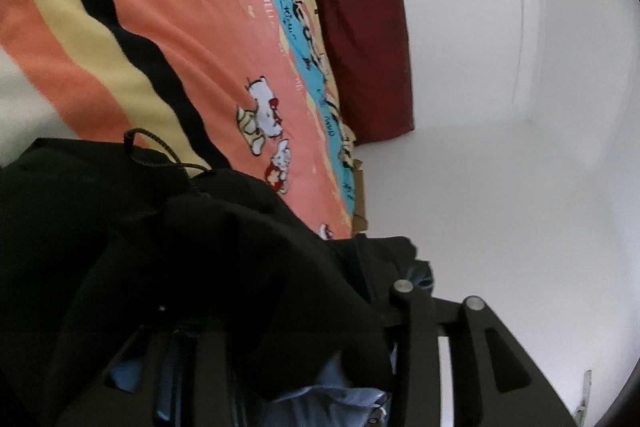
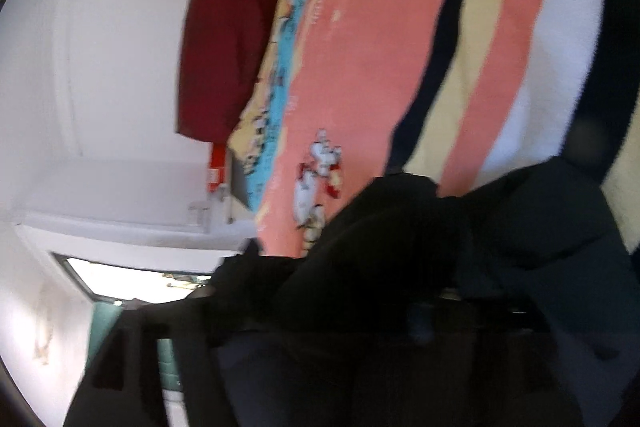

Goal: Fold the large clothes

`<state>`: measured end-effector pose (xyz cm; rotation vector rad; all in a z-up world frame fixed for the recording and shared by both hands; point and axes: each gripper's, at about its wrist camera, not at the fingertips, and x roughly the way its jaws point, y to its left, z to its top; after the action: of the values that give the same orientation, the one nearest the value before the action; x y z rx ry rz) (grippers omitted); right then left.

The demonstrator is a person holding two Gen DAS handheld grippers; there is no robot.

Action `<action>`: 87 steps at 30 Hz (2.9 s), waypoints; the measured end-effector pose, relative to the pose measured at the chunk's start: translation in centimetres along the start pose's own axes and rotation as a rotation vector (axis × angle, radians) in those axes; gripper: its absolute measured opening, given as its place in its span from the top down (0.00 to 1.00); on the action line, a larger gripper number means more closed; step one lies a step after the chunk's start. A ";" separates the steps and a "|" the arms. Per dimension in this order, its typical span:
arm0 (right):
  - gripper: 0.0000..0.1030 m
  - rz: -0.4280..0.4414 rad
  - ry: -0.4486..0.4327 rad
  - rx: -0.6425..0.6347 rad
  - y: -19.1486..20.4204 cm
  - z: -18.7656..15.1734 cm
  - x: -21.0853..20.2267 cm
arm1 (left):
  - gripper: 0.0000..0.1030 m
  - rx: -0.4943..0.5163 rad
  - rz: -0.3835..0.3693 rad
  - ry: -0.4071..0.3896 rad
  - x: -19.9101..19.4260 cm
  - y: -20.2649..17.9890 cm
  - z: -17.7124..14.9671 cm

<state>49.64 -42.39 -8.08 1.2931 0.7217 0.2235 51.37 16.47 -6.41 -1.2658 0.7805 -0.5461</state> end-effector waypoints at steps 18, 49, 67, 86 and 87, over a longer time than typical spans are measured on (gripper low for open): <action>0.08 -0.051 -0.016 -0.286 7.5 -2.4 -5.9 | 0.40 0.248 0.189 -0.113 -7.7 -10.5 -0.7; 0.05 -0.539 0.159 -0.983 12.3 -10.7 9.7 | 0.32 0.908 0.882 0.205 17.7 -11.9 -9.5; 0.00 -0.643 0.240 -0.931 9.3 -8.3 15.4 | 0.24 0.839 0.968 0.236 21.5 -7.7 -4.6; 0.01 -0.587 0.224 -0.871 7.0 -3.2 12.9 | 0.16 0.765 1.033 0.151 16.6 -5.9 0.1; 0.01 -0.593 0.222 -0.870 7.1 -3.2 12.7 | 0.16 0.756 1.034 0.153 16.3 -6.0 0.1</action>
<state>59.13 -31.02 -6.38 0.2052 1.0119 0.1639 62.08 3.02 -4.01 -0.0435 1.0892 -0.0457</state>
